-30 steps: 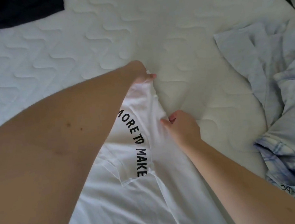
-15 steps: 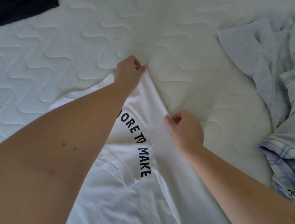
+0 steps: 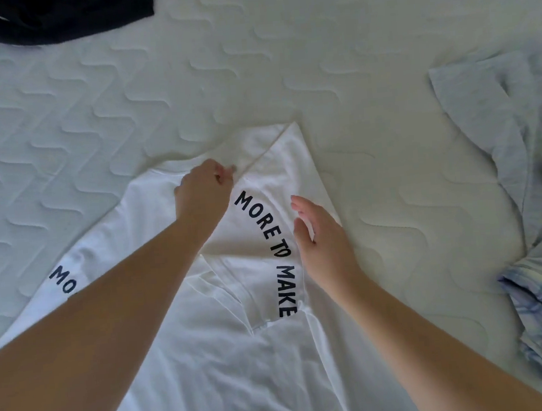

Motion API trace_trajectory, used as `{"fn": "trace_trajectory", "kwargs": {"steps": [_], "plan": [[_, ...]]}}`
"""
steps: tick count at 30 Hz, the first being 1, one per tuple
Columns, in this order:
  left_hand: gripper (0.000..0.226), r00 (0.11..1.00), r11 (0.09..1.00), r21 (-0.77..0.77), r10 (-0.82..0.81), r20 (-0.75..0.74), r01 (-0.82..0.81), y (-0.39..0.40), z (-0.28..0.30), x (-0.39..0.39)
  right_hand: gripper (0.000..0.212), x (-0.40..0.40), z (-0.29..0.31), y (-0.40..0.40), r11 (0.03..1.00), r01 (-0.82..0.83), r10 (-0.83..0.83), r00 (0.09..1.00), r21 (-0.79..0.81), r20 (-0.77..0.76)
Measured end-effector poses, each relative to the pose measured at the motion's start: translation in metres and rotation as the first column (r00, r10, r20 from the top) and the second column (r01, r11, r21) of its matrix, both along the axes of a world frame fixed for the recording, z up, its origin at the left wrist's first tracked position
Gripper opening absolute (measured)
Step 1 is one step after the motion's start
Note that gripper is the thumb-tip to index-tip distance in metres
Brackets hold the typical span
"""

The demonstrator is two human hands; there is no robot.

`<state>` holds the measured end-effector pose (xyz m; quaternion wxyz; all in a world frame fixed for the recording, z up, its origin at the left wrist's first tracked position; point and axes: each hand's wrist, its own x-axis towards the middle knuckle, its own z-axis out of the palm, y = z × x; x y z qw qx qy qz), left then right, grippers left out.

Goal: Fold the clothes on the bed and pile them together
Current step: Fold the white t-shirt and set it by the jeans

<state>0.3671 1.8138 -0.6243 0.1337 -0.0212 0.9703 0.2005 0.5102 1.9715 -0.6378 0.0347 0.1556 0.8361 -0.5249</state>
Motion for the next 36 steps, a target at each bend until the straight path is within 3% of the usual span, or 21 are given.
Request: {"fn": "trace_trajectory", "kwargs": {"steps": [4, 6, 9, 11, 14, 16, 21, 25, 27, 29, 30, 36], "plan": [[0.061, 0.955, 0.975, -0.212, -0.005, 0.297, 0.071, -0.039, -0.003, 0.038, 0.043, -0.011, -0.003, -0.012, 0.938, 0.117, -0.074, 0.987, -0.325, 0.144], [0.064, 0.931, 0.983, -0.177, 0.018, 0.365, 0.05, -0.044, -0.002, 0.055, 0.045, -0.02, -0.005, -0.015, 0.922, 0.12, -0.053, 0.981, -0.367, 0.186], [0.031, 0.956, 0.991, 0.104, 0.048, 0.29, -0.082, -0.044, 0.009, 0.079, 0.044, -0.038, -0.002, -0.015, 0.9, 0.136, -0.028, 0.966, -0.413, 0.257], [0.02, 0.981, 0.979, 0.191, 0.031, 0.193, -0.069, -0.039, 0.023, 0.092, 0.038, -0.051, 0.001, -0.011, 0.889, 0.198, -0.067, 0.948, -0.413, 0.311], [0.033, 0.992, 0.971, 0.237, -0.054, 0.117, 0.025, -0.022, 0.048, 0.106, 0.036, -0.062, 0.01, -0.006, 0.734, 0.399, -0.169, 0.891, -0.55, 0.421], [0.041, 0.985, 0.966, 0.232, -0.141, 0.101, 0.115, -0.007, 0.057, 0.117, 0.029, -0.064, 0.009, 0.0, 0.653, 0.434, -0.168, 0.882, -0.621, 0.44], [0.041, 0.96, 0.951, 0.225, -0.244, 0.136, 0.21, 0.031, 0.055, 0.146, 0.047, -0.06, 0.016, 0.014, 0.518, 0.464, -0.166, 0.879, -0.719, 0.447], [0.042, 0.943, 0.94, 0.234, -0.291, 0.164, 0.249, 0.052, 0.045, 0.162, 0.043, -0.061, 0.013, 0.022, 0.533, 0.499, -0.164, 0.853, -0.683, 0.496], [0.043, 0.931, 0.939, 0.195, -0.319, 0.177, 0.285, 0.056, 0.038, 0.169, 0.041, -0.064, 0.011, 0.027, 0.676, 0.434, -0.136, 0.868, -0.595, 0.478], [0.043, 0.922, 0.934, 0.189, -0.337, 0.191, 0.302, 0.058, 0.03, 0.174, 0.04, -0.072, 0.01, 0.032, 0.896, 0.235, -0.082, 0.922, -0.377, 0.379], [0.042, 0.919, 0.932, 0.192, -0.342, 0.195, 0.306, 0.059, 0.027, 0.177, 0.033, -0.078, 0.008, 0.032, 0.939, 0.185, -0.086, 0.942, -0.289, 0.324], [0.052, 0.927, 0.93, 0.212, -0.336, 0.165, 0.299, 0.075, 0.012, 0.194, 0.027, -0.125, 0.003, 0.031, 0.995, 0.052, -0.063, 0.988, 0.085, 0.138]]}}
